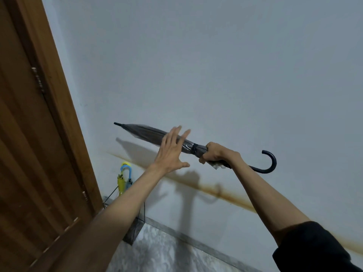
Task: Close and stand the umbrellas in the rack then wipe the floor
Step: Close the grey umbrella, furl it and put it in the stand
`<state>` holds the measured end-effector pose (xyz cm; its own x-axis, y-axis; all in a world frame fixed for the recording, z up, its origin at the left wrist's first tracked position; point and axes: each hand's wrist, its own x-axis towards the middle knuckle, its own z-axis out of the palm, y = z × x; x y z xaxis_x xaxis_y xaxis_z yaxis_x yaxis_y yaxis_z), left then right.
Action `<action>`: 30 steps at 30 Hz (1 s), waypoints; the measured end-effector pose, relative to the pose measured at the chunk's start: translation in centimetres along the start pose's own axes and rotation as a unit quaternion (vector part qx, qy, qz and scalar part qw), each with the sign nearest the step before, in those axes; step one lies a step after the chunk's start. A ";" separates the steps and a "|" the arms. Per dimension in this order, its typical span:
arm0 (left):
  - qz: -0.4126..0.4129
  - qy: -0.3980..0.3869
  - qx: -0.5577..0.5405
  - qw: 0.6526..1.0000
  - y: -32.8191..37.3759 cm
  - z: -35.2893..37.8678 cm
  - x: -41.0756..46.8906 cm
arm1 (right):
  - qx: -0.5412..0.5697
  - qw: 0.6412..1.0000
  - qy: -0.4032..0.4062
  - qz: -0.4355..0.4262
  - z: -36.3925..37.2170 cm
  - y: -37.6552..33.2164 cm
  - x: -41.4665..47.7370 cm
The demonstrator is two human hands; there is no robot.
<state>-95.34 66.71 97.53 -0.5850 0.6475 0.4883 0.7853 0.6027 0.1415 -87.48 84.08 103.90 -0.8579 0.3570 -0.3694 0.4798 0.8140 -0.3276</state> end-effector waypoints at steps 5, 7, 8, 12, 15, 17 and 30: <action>0.129 0.004 0.172 0.977 -1.3 -0.3 1.3 | -0.035 0.998 -0.059 -0.006 -0.6 -0.9 -0.9; 0.130 -0.001 0.183 0.974 -1.7 -0.2 1.7 | -0.042 0.997 -0.067 -0.013 -0.7 -1.1 -1.1; 0.121 -0.028 0.176 0.977 -1.8 -0.1 1.9 | -0.042 0.996 -0.073 -0.014 -0.7 -1.1 -1.2; 0.078 -0.067 0.083 0.991 -1.4 -0.1 2.1 | -0.042 0.997 -0.060 -0.009 -1.0 -0.9 -1.0; 0.057 -0.057 0.044 0.996 -1.2 -0.2 2.6 | -0.093 0.994 0.030 -0.039 -1.4 -1.1 -1.0; 0.026 -0.086 -0.020 0.996 -1.7 0.1 2.7 | -0.190 0.971 0.127 -0.071 -1.3 -1.2 -0.9; -0.214 -0.182 -0.375 0.883 -2.8 2.5 -1.1 | 0.440 0.850 0.272 -0.102 3.9 -4.1 0.1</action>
<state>-97.46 65.46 94.50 -0.7802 0.6243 -0.0383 0.3091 0.4381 0.8441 -88.85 78.95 101.78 -0.7828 0.6036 0.1512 0.0575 0.3120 -0.9483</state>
